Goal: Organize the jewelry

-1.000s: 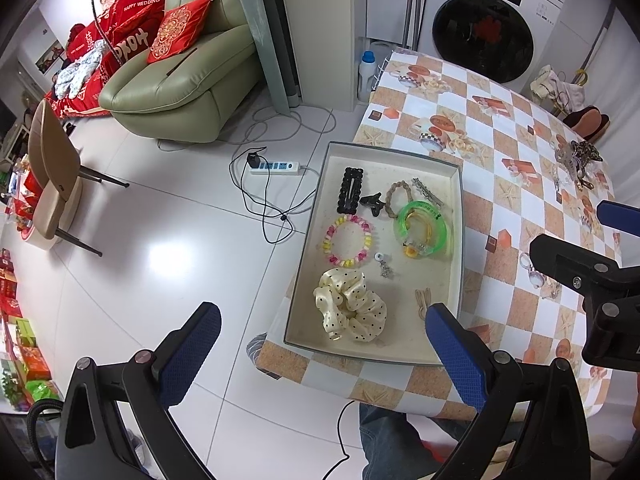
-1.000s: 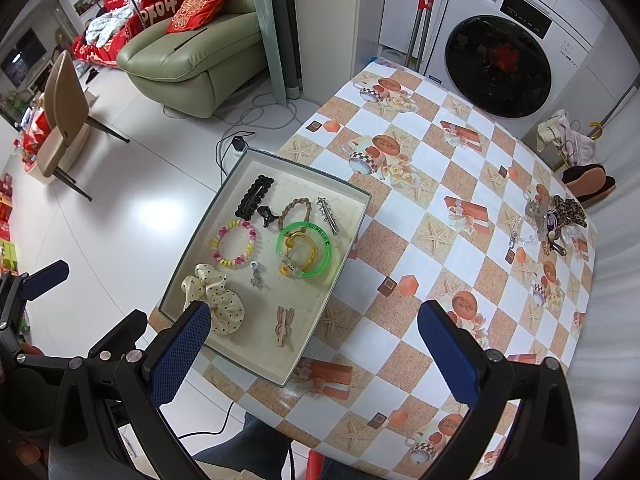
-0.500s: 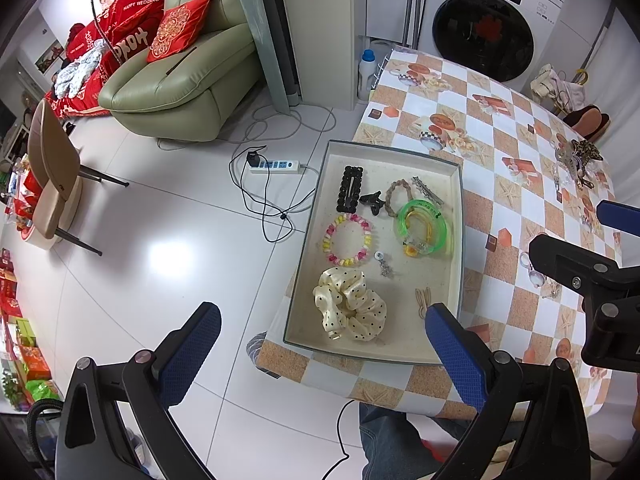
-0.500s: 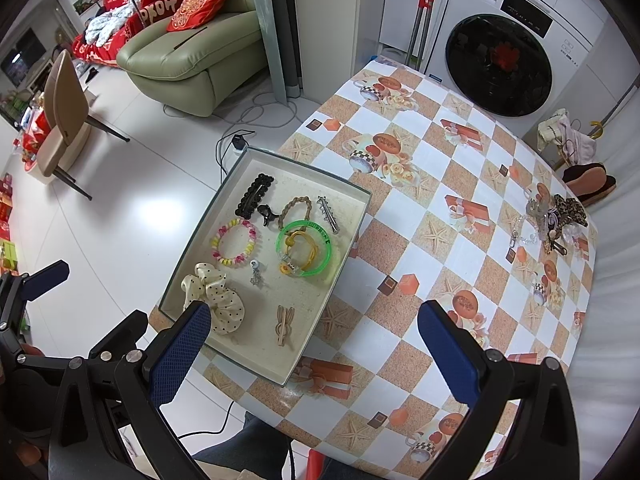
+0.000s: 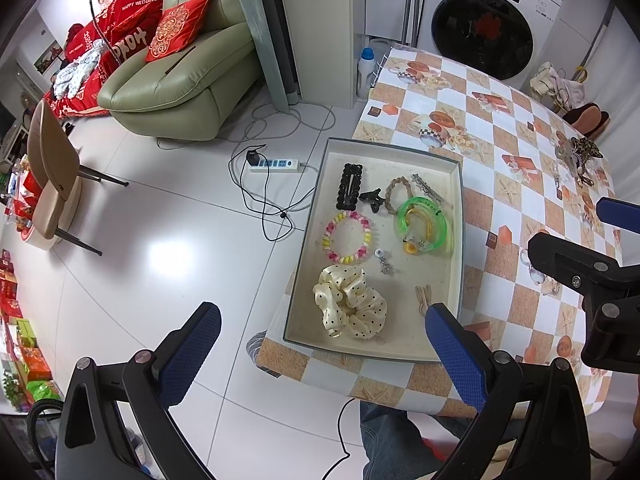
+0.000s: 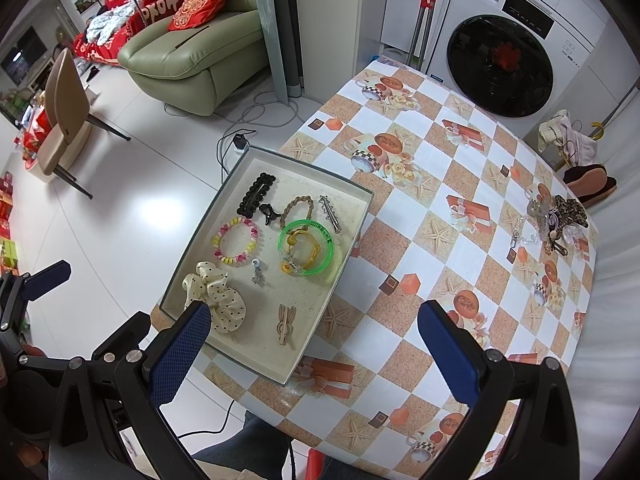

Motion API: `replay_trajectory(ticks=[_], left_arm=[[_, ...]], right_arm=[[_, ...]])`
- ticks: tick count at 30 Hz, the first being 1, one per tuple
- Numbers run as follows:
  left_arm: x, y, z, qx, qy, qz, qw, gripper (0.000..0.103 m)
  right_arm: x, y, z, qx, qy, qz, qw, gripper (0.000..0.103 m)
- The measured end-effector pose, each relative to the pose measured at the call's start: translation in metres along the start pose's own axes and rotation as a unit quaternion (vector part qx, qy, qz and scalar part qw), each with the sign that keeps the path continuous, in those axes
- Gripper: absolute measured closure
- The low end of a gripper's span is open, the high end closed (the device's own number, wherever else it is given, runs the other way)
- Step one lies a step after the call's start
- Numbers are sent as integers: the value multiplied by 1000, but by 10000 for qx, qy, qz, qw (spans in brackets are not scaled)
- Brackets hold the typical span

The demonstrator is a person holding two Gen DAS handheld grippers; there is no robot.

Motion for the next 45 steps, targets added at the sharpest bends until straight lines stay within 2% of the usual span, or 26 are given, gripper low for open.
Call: replay_trajectory(ticks=[45], left_arm=[[-1, -2, 0, 27, 13, -5, 10000, 0]], right_arm=[[0, 2, 0, 2, 11, 1, 10000, 0]])
Point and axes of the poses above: each gripper's, at about its wrist camera, not at the fingertips, and z roughly against the way its jaws point, y to its left, x to its top, the point moved 2 cm from there along -z, roughly the way its jaws point, and after that the axes turned 9 degrees about y, right-handed, at the moved point
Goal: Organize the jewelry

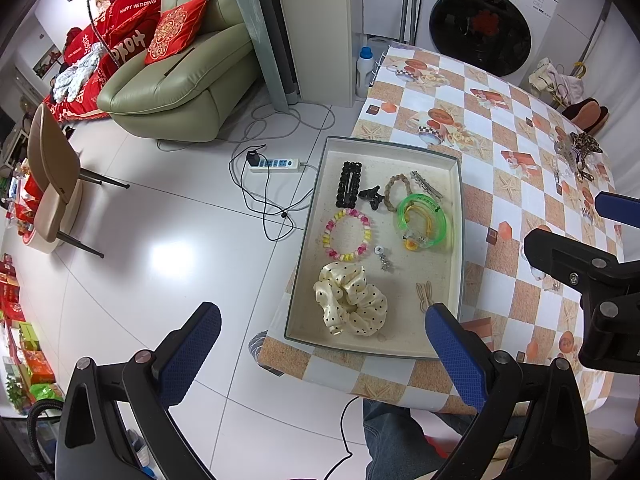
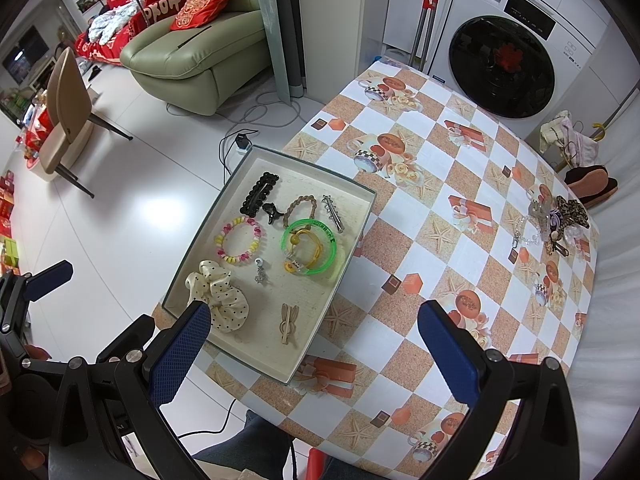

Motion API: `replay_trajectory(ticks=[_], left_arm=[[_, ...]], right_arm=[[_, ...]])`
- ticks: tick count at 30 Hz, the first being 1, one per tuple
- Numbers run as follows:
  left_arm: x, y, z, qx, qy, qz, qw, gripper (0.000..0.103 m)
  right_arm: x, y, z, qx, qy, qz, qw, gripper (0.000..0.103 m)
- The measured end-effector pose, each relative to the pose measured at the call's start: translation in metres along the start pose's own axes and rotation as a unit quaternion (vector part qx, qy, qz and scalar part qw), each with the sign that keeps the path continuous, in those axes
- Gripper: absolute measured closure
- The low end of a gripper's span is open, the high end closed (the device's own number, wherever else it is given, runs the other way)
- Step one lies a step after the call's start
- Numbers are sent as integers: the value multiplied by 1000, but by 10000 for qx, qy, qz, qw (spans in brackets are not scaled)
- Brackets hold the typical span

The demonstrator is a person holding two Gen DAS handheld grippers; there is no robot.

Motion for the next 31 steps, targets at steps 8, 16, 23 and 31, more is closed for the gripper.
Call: replay_trajectory(ticks=[8, 16, 23, 31], left_arm=[[-3, 1, -4, 35, 8, -21, 10000, 0], [-3, 0, -4, 37, 8, -32, 10000, 0], [0, 2, -4, 28, -15, -72, 10000, 0], [5, 2, -4, 75, 34, -118, 9999, 0]], right_arm=[[0, 0, 0, -5, 1, -3, 10000, 0], [0, 1, 0, -2, 2, 1, 10000, 0], [0, 1, -1, 0, 3, -4, 10000, 0], [0, 2, -1, 2, 4, -15, 10000, 0]])
Point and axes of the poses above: each gripper's, at about its wrist camera, not at the fingertips, and z roughly against the way its jaws point, y to its left, x to its top, the point moved 2 cm from there along -z, roughly the way its jaws point, and after that the axes turned 9 degrees about y, right-handed, at the moved point
